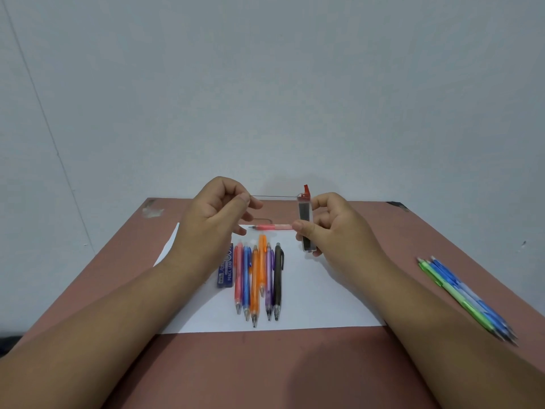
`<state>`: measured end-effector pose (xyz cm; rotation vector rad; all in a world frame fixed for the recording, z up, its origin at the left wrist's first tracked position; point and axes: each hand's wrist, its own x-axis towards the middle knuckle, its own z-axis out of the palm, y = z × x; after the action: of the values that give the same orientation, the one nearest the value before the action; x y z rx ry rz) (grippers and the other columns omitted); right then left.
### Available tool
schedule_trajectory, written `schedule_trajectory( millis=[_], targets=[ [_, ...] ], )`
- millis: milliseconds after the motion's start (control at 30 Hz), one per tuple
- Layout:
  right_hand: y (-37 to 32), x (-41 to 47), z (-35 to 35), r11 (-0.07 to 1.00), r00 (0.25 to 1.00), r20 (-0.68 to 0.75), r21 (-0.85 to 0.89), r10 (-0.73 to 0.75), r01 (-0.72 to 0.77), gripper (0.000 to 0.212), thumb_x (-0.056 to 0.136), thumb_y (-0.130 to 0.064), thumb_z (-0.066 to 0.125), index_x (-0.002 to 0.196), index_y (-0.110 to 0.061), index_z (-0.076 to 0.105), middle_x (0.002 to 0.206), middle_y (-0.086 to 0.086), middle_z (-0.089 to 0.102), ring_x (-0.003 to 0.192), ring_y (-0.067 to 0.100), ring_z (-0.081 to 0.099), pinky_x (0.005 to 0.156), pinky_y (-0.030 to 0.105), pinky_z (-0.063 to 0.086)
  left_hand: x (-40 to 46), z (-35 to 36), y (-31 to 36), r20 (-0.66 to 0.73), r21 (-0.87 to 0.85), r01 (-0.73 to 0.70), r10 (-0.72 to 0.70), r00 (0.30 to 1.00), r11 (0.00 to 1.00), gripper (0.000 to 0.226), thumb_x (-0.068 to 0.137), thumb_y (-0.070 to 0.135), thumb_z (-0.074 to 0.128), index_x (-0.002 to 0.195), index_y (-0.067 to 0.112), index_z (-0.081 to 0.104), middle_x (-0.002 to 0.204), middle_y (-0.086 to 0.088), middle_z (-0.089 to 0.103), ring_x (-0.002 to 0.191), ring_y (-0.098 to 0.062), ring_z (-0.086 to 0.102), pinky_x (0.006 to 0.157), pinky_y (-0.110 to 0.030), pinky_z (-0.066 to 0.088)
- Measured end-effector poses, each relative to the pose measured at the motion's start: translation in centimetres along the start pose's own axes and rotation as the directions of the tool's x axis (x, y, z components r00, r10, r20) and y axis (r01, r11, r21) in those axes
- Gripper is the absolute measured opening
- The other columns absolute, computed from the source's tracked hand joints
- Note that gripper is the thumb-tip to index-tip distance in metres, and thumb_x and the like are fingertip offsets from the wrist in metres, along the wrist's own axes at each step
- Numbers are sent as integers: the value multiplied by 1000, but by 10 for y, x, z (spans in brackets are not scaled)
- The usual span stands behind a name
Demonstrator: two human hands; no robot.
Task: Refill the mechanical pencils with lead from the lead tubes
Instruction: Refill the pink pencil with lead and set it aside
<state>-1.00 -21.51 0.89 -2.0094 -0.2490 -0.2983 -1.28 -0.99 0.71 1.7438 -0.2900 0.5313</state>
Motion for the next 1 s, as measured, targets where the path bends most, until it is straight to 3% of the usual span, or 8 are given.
schedule_trajectory(
  millis=[67, 233, 433, 567, 767, 1000],
  targets=[
    [-1, 0, 0, 1000, 1000, 0, -2, 13, -13, 37, 90, -26, 76, 119, -26, 53, 79, 3, 74, 69, 11, 71, 62, 28, 58, 0, 0, 0, -3, 3, 5, -5, 1000, 1000, 13, 104, 16, 49, 97, 16, 60, 93, 6, 75, 86, -16, 69, 68, -31, 58],
    [0, 0, -1, 1000, 999, -35, -10, 2, -3, 67, 88, -28, 79, 134, -54, 37, 83, 16, 71, 76, 26, 71, 68, 37, 63, -1, 0, 0, -1, 6, 11, -11, 1000, 1000, 12, 104, 17, 50, 98, 14, 60, 93, 7, 75, 85, -14, 69, 68, -30, 59],
    [-5, -4, -4, 999, 1000, -19, 24, -23, 23, 62, 92, -18, 74, 128, -59, 43, 80, 11, 73, 74, 14, 72, 66, 27, 61, 0, 0, 0, -6, 3, 17, -17, 1000, 1000, 13, 104, 17, 50, 96, 17, 60, 92, 6, 75, 85, -15, 69, 69, -33, 59],
    [-6, -4, -6, 998, 999, 6, 43, -37, 36, 53, 93, -14, 72, 124, -53, 52, 76, 7, 73, 72, 15, 71, 62, 22, 57, 0, 1, 0, -12, 9, 18, -18, 1000, 1000, 13, 104, 17, 50, 96, 16, 60, 92, 5, 75, 86, -16, 69, 70, -34, 59],
    [-7, -5, -7, 997, 998, 50, 64, -46, 43, 51, 94, -10, 71, 115, -54, 58, 76, 14, 70, 62, 9, 62, 61, 21, 56, 0, 1, -1, -10, 19, 19, -19, 1000, 1000, 13, 104, 19, 49, 98, 16, 60, 92, 7, 74, 85, -15, 69, 68, -30, 58],
    [-6, 0, -8, 984, 1000, 16, 180, 1, -3, 50, 96, 6, 60, 114, -40, 66, 74, 2, 68, 67, 22, 66, 69, 40, 64, 0, 0, -1, -14, 19, 15, -14, 1000, 1000, 14, 104, 19, 49, 98, 16, 61, 91, 8, 74, 85, -14, 69, 69, -29, 59]
  ],
)
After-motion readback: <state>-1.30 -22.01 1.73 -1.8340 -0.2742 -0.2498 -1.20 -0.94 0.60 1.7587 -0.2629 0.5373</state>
